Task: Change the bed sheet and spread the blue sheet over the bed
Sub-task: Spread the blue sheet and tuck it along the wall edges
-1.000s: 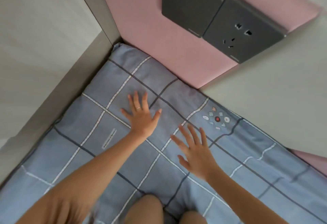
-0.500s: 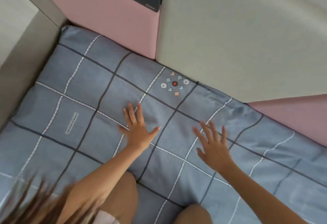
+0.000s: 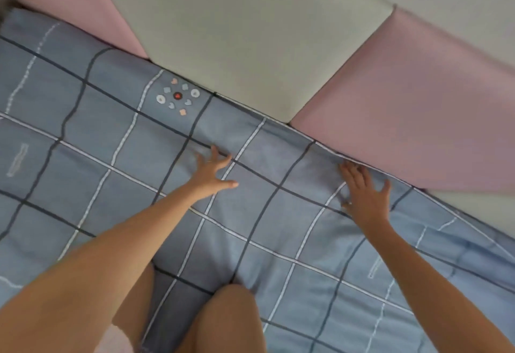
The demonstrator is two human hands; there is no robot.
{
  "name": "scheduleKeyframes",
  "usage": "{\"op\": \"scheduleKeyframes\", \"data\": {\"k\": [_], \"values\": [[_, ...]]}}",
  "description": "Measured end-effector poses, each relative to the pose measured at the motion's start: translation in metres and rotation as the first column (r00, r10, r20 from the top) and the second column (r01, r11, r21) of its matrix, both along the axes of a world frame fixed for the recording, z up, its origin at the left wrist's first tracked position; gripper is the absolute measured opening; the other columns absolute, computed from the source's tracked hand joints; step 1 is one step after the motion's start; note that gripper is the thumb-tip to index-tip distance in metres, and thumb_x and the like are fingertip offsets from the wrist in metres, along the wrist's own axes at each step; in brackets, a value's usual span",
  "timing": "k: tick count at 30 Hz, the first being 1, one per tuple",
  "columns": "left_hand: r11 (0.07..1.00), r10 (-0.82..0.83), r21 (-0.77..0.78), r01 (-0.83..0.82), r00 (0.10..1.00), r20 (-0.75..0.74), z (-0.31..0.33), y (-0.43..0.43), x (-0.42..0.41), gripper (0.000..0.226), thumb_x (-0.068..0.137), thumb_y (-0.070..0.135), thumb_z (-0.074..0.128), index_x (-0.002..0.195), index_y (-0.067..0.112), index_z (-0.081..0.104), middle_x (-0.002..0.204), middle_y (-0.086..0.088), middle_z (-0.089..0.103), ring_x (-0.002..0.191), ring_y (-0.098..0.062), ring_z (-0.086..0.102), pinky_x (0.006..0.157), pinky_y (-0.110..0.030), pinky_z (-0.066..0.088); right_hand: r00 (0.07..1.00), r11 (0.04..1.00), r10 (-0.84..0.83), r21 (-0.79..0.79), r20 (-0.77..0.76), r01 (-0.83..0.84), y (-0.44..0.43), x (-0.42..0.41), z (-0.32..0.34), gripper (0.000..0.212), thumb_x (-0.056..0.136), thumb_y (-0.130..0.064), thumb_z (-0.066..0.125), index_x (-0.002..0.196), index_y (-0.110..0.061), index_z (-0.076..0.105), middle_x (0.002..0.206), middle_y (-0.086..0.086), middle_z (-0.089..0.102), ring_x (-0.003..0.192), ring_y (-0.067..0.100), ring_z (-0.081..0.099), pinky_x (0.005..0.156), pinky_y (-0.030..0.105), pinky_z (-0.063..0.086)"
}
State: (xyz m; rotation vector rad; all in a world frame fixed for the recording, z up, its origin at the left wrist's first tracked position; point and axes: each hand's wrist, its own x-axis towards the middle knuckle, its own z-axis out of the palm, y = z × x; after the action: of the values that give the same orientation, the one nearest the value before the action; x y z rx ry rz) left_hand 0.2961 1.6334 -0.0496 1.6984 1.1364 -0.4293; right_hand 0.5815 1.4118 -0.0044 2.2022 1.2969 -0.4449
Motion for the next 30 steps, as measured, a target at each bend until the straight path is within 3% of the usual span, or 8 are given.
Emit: {"op": "scheduleKeyframes", "data": {"k": [5, 9, 13, 16, 21, 24, 27, 30], "values": [[0.993, -0.104, -0.067, 0.101, 0.994, -0.031, -0.007, 0.0, 0.033, 0.078, 0.087, 0.033, 0.066, 0.151, 0.027, 0.021, 0.158, 0.004, -0.018, 0.134, -0.043, -0.033, 0.115, -0.05, -0.003, 1.0, 0.922, 0.012, 0.388, -0.003, -0.01, 0.011, -0.014, -0.01, 0.083, 0.058, -0.02, 0.088, 0.128, 0.001, 0.048, 0.122, 0.023, 0.058, 0.106, 0.039, 0.06, 0.085, 0.047, 0.051], [0.985, -0.125, -0.126, 0.122, 0.992, -0.016, 0.001, 0.013, 0.023, 0.067, 0.092, 0.027, 0.061, 0.149, 0.029, 0.027, 0.159, 0.006, -0.01, 0.141, -0.036, -0.024, 0.116, -0.048, 0.004, 0.985, 0.929, -0.106, 0.339, -0.136, 0.147, 0.053, -0.021, -0.023, 0.07, 0.072, -0.024, 0.081, 0.128, 0.001, 0.049, 0.121, 0.019, 0.057, 0.11, 0.037, 0.057, 0.093, 0.046, 0.046], [0.933, -0.029, 0.36, -0.005, 0.996, 0.089, 0.008, 0.014, 0.013, 0.035, 0.091, 0.011, 0.057, 0.126, 0.014, 0.056, 0.139, -0.005, 0.05, 0.128, -0.023, 0.046, 0.1, -0.035, 0.041, 0.994, 0.966, -0.051, 0.248, -0.095, 0.073, 0.081, -0.025, -0.029, 0.047, 0.085, -0.027, 0.066, 0.125, -0.009, 0.05, 0.121, 0.013, 0.052, 0.113, 0.031, 0.047, 0.096, 0.038, 0.038], [0.764, -0.16, 0.646, -0.005, 0.967, 0.197, 0.017, 0.021, 0.013, 0.03, 0.083, -0.003, 0.059, 0.112, 0.006, 0.06, 0.117, -0.011, 0.059, 0.109, -0.027, 0.056, 0.083, -0.04, 0.052, 0.975, 0.975, -0.052, 0.2, -0.214, 0.096, 0.079, -0.023, -0.036, 0.054, 0.086, -0.022, 0.063, 0.135, -0.013, 0.042, 0.13, 0.014, 0.042, 0.114, 0.033, 0.048, 0.096, 0.039, 0.039], [0.527, -0.486, 0.844, 0.098, 0.849, 0.206, 0.031, 0.036, 0.037, 0.03, 0.078, -0.003, 0.058, 0.107, 0.004, 0.062, 0.115, -0.012, 0.061, 0.111, -0.029, 0.056, 0.094, -0.038, 0.043, 0.948, 0.987, 0.011, 0.155, -0.318, 0.041, 0.078, -0.01, -0.013, 0.057, 0.088, -0.022, 0.057, 0.141, -0.015, 0.037, 0.132, 0.008, 0.049, 0.115, 0.029, 0.054, 0.089, 0.034, 0.041], [0.426, -0.63, 0.885, 0.185, 0.764, 0.144, 0.044, 0.046, 0.053, 0.038, 0.085, 0.022, 0.051, 0.118, 0.006, 0.061, 0.124, -0.009, 0.059, 0.118, -0.024, 0.05, 0.103, -0.034, 0.032, 0.957, 0.958, 0.151, 0.277, -0.247, -0.079, 0.058, -0.025, 0.001, 0.059, 0.063, -0.016, 0.078, 0.119, -0.009, 0.06, 0.105, 0.013, 0.062, 0.081, 0.034, 0.065, 0.074, 0.036, 0.052], [0.361, -0.758, 0.813, 0.457, 0.651, -0.03, 0.049, 0.05, 0.067, 0.055, 0.088, 0.044, 0.047, 0.132, 0.011, 0.054, 0.136, -0.005, 0.054, 0.129, -0.023, 0.044, 0.112, -0.034, 0.019, 0.972, 0.895, 0.169, 0.438, -0.162, -0.082, 0.033, -0.05, 0.005, 0.061, 0.028, -0.005, 0.086, 0.086, -0.008, 0.068, 0.075, 0.009, 0.065, 0.049, 0.028, 0.06, 0.055, 0.03, 0.051], [0.416, -0.786, 0.638, 0.647, 0.609, -0.104, 0.047, 0.052, 0.076, 0.052, 0.086, 0.039, 0.063, 0.131, 0.014, 0.053, 0.131, -0.003, 0.056, 0.125, -0.023, 0.049, 0.112, -0.036, 0.019, 0.964, 0.881, -0.008, 0.454, -0.264, 0.132, 0.031, -0.061, 0.017, 0.053, 0.035, 0.001, 0.085, 0.082, -0.006, 0.061, 0.065, 0.007, 0.062, 0.047, 0.029, 0.058, 0.048, 0.024, 0.04]]}}
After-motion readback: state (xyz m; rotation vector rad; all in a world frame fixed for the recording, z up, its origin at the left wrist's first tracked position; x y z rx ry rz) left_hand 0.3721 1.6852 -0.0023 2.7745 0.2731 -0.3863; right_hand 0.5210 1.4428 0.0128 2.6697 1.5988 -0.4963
